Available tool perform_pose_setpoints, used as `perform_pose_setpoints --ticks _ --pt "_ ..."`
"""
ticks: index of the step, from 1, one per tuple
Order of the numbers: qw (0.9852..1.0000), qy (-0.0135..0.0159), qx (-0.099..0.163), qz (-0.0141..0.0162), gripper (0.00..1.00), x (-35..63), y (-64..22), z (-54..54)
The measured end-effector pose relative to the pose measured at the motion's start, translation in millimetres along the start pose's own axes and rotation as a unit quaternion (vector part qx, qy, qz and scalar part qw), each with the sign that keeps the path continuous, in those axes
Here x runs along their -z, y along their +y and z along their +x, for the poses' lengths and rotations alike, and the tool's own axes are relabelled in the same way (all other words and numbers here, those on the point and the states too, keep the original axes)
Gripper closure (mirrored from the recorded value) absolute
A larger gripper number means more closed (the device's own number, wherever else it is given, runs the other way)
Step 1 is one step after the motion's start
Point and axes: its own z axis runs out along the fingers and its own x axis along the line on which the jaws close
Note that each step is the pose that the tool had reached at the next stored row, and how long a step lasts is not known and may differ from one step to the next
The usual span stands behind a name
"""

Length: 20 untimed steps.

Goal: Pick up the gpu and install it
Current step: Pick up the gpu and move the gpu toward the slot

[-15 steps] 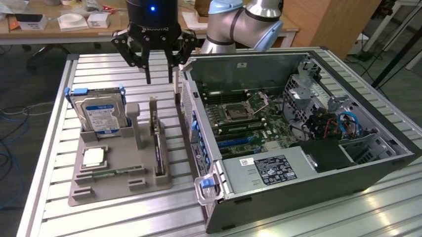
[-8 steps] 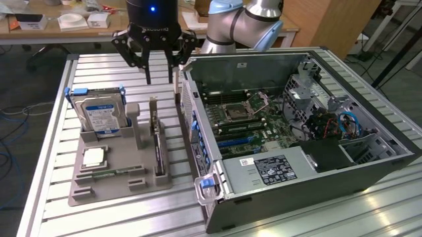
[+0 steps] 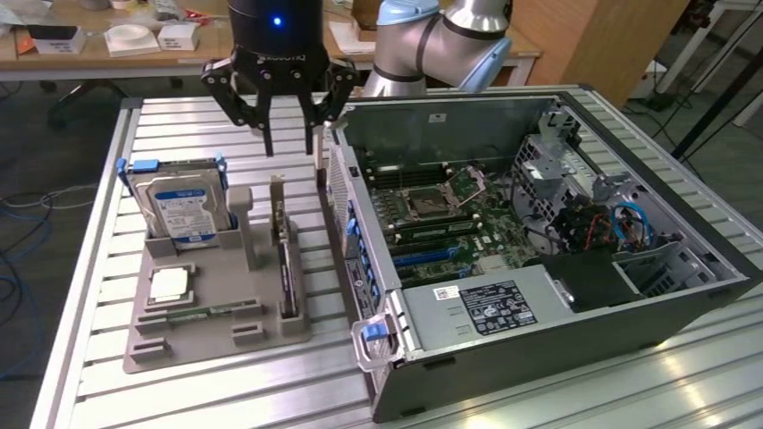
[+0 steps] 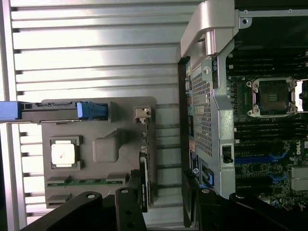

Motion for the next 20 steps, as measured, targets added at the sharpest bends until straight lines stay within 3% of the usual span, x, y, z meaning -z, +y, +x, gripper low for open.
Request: perform_pose_setpoints --ticks 20 --pt "1.0000 0.0000 0.000 0.0000 0.53 -1.8 -14.7 -1.1"
